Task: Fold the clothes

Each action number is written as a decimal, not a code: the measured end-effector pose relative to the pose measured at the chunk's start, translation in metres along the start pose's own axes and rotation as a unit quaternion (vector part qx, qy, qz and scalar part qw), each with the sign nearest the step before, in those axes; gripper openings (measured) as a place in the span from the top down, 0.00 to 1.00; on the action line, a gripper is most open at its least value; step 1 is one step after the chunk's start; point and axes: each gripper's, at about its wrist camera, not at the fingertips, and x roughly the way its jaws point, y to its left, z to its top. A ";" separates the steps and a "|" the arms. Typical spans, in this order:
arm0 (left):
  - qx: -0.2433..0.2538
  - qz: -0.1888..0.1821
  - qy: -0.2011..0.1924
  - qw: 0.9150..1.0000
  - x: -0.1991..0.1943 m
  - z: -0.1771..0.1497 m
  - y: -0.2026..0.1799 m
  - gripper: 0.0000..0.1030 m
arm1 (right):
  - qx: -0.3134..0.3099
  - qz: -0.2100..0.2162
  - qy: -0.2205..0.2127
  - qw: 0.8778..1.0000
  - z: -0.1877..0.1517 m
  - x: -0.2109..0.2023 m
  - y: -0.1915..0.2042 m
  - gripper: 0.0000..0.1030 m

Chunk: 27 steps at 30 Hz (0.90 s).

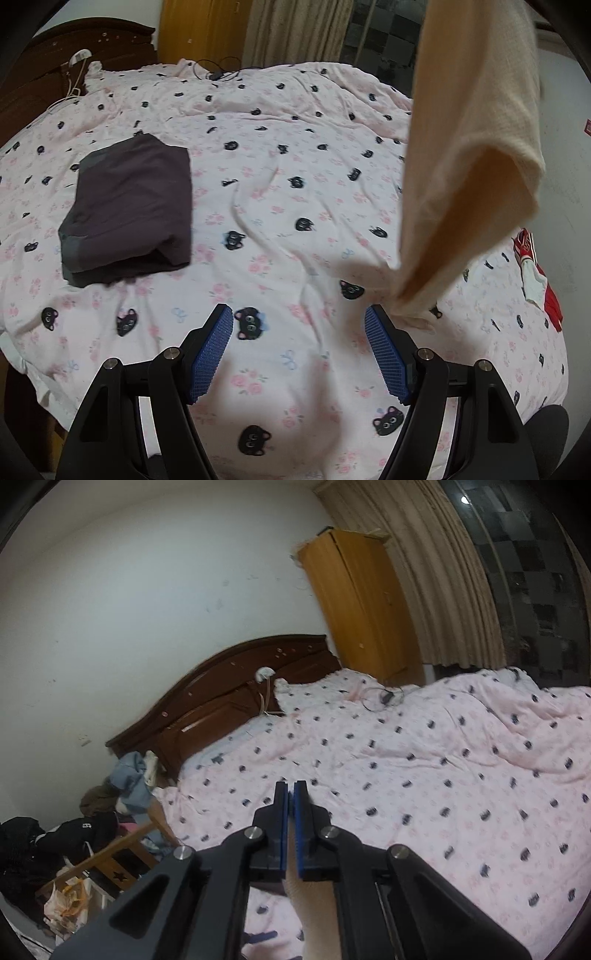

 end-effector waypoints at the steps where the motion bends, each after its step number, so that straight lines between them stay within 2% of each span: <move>1: -0.004 0.002 -0.002 1.000 0.000 0.001 0.004 0.33 | -0.008 -0.004 0.003 1.000 0.003 0.003 0.005 0.97; 4: -0.013 0.004 -0.003 1.000 0.000 0.002 0.014 0.33 | -0.022 -0.021 0.025 0.999 -0.005 0.017 0.010 0.97; 8: -0.012 0.011 0.003 1.000 0.008 0.003 0.019 0.33 | -0.012 -0.034 0.064 0.997 -0.040 0.033 -0.007 0.97; 12: -0.014 0.007 0.008 1.000 0.011 0.003 0.021 0.33 | -0.001 -0.052 0.090 0.995 -0.077 0.023 -0.035 0.97; 16: -0.005 -0.002 0.019 1.000 0.018 0.003 0.016 0.33 | 0.015 -0.084 0.098 0.992 -0.107 -0.018 -0.067 0.97; 17: -0.002 -0.004 0.022 1.000 0.020 0.004 0.014 0.30 | 0.019 -0.095 0.099 0.990 -0.113 -0.030 -0.076 0.97; 18: 0.004 -0.005 0.026 1.000 0.023 0.004 0.011 0.17 | 0.023 -0.109 0.103 0.988 -0.121 -0.043 -0.087 0.97; 19: 0.011 -0.007 0.029 1.000 0.027 0.005 0.007 0.09 | 0.028 -0.123 0.106 0.986 -0.128 -0.056 -0.097 0.97; 23: 0.042 -0.007 0.032 0.999 0.042 0.011 -0.010 0.08 | 0.057 -0.179 0.119 0.975 -0.160 -0.110 -0.144 0.97; 27: 0.074 -0.030 0.050 0.996 0.062 0.013 -0.030 0.08 | 0.109 -0.227 0.123 0.960 -0.198 -0.167 -0.193 0.97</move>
